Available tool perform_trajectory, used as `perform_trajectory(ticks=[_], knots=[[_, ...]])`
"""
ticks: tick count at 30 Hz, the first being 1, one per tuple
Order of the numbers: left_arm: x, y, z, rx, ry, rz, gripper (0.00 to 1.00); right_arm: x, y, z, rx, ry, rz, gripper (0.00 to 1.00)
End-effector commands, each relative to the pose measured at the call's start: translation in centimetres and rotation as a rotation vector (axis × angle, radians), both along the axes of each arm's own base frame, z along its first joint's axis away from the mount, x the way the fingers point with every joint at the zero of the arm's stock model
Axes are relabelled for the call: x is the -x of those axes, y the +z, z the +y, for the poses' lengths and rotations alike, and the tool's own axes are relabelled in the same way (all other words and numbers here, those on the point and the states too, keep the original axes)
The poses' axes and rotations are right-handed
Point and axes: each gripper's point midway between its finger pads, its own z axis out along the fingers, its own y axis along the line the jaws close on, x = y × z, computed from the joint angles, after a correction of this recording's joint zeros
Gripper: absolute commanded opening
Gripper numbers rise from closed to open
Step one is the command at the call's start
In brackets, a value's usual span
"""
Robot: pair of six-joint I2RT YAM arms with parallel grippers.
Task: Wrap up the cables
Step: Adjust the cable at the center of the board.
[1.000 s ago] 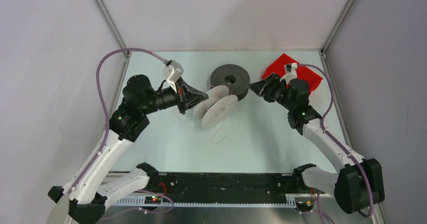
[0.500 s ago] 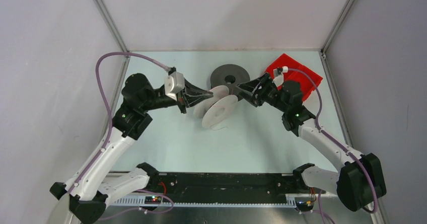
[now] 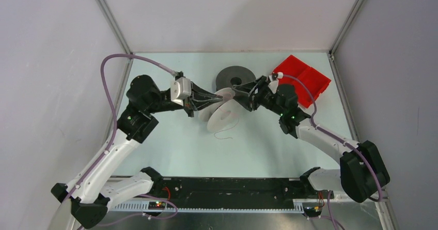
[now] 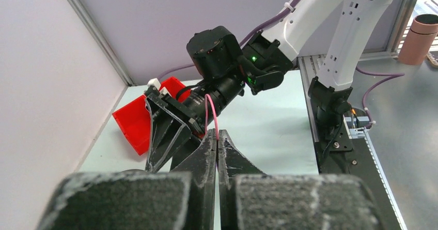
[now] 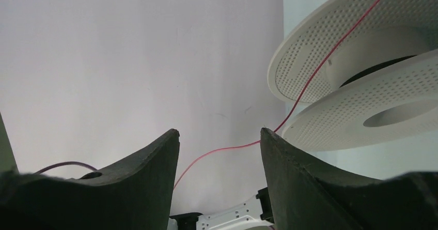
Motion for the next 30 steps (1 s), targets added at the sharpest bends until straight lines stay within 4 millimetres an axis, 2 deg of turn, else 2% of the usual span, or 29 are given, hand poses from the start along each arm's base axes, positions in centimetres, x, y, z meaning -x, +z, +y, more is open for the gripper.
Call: perform_trajectory(ticks=[1,4,9,13,15,17,21,26,30], knots=[[0.8,1.4,0.2,0.028,-0.017,-0.074,0.00,-0.4,1.6,0.6,-0.037,-0.033,-0.008,0.63],[0.7,1.3,0.2,0.027,-0.018,-0.075,0.00,-0.9,0.4,0.2,-0.002,-0.072,0.032,0.63],[0.4,1.2,0.1,0.031,-0.004,-0.090,0.00,-0.8,-0.5,-0.2,0.045,-0.097,0.044,0.62],[0.3,1.0,0.1,0.028,-0.002,-0.087,0.00,-1.6,-0.6,-2.6,0.162,-0.229,-0.012,0.61],[0.3,1.0,0.1,0.027,-0.005,-0.085,0.00,-1.6,-0.2,-3.1,0.167,-0.244,-0.025,0.62],[0.3,0.9,0.1,0.026,-0.005,-0.086,0.00,-1.6,0.3,-2.9,0.147,-0.236,-0.029,0.61],[0.3,0.8,0.0,0.023,-0.007,-0.085,0.00,-1.3,0.3,-1.4,0.106,-0.184,-0.004,0.61],[0.4,0.7,0.1,0.023,-0.012,-0.085,0.00,-1.7,-0.4,0.2,0.079,-0.153,0.036,0.60],[0.6,0.4,0.1,0.021,-0.017,-0.077,0.00,-2.5,-0.7,0.6,0.075,-0.167,0.046,0.59]])
